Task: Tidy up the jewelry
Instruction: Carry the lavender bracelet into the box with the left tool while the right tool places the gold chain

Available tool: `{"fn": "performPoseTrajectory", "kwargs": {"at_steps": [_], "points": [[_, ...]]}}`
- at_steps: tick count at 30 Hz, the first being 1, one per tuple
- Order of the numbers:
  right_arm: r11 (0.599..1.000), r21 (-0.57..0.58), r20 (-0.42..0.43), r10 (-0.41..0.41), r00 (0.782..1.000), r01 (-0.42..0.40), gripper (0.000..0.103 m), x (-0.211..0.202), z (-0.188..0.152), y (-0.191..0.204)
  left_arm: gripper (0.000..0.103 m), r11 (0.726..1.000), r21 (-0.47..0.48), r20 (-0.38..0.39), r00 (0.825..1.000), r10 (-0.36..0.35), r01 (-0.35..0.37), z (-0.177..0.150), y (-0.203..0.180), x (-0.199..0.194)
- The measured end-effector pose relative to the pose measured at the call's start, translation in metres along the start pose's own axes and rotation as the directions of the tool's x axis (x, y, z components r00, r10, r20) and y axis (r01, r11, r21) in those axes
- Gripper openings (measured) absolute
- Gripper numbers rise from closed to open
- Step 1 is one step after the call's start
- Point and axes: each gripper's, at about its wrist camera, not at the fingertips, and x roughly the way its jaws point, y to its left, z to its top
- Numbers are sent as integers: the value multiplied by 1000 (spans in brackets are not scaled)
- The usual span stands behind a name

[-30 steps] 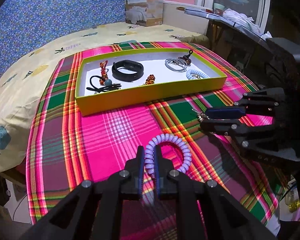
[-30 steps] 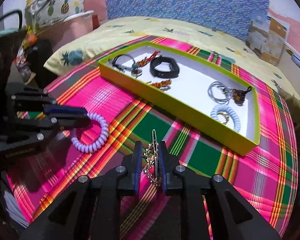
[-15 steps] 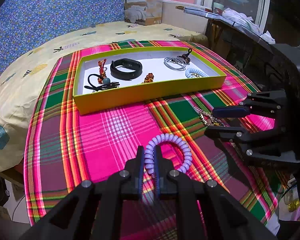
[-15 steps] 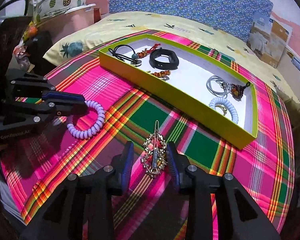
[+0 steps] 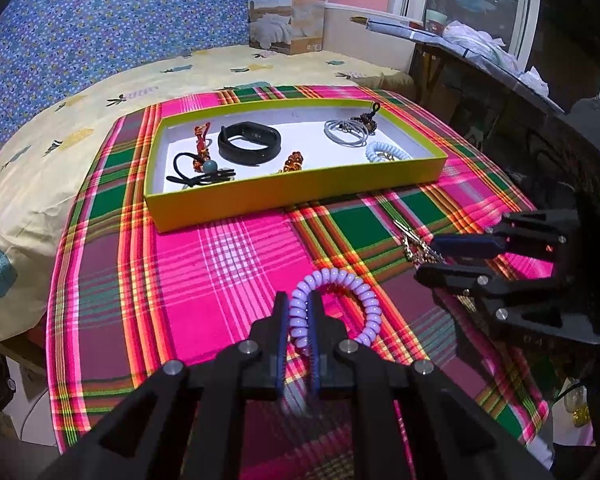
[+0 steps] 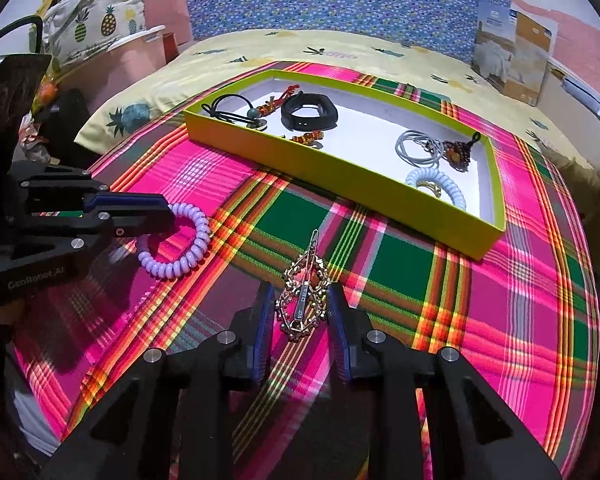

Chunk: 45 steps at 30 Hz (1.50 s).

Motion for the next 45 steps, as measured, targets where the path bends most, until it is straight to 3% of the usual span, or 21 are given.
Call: {"fn": "performPoseTrajectory", "kwargs": {"at_steps": [12, 25, 35, 45], "points": [[997, 76, 72, -2, 997, -4, 28, -25, -1, -9, 10, 999, -38, 61, 998, -7, 9, 14, 1, -21], [994, 109, 154, -15, 988, -1, 28, -42, 34, -28, 10, 998, -51, 107, 994, 25, -19, 56, 20, -23], [993, 112, 135, -40, 990, 25, 28, -16, 66, -49, 10, 998, -56, 92, 995, 41, -36, 99, 36, 3], [987, 147, 105, -81, 991, 65, 28, 0, 75, -80, 10, 999, -34, 41, 999, 7, -6, 134, 24, 51]]}}
